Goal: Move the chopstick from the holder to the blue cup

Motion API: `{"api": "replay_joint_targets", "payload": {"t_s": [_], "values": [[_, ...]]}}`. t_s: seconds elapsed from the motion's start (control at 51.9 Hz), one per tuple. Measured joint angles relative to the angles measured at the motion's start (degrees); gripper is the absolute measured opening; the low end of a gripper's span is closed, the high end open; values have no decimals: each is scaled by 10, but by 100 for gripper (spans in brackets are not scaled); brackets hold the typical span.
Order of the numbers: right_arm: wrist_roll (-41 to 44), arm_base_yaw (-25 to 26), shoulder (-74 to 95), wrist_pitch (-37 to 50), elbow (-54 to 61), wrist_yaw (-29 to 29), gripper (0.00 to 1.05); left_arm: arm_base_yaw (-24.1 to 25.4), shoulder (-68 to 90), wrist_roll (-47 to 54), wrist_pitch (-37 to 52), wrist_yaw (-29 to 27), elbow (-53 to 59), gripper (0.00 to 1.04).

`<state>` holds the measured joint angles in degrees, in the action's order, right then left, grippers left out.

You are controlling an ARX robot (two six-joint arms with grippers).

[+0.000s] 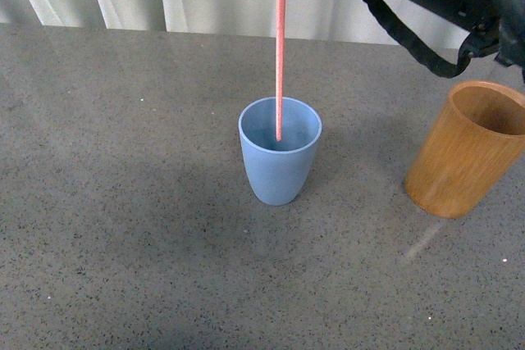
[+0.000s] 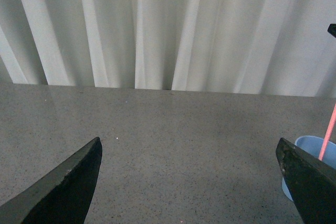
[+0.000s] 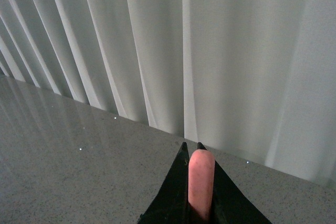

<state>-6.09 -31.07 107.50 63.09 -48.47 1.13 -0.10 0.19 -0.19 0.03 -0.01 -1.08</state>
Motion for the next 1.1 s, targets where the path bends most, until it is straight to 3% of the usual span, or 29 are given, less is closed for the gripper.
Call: {"api": "replay_joint_targets", "payload": {"t_s": [0.405, 0.887, 0.945, 1.099], "values": [[17, -10, 78, 37, 0, -21, 2, 0, 0, 0, 0, 0, 0, 98], [2, -14, 12, -9, 11, -64, 91, 0, 0, 0, 0, 0, 0, 98], [2, -13, -5, -20, 12, -75, 97, 0, 0, 0, 0, 0, 0, 98], [0, 5, -80, -103, 26, -146, 95, 0, 0, 0, 0, 0, 0, 98]]}}
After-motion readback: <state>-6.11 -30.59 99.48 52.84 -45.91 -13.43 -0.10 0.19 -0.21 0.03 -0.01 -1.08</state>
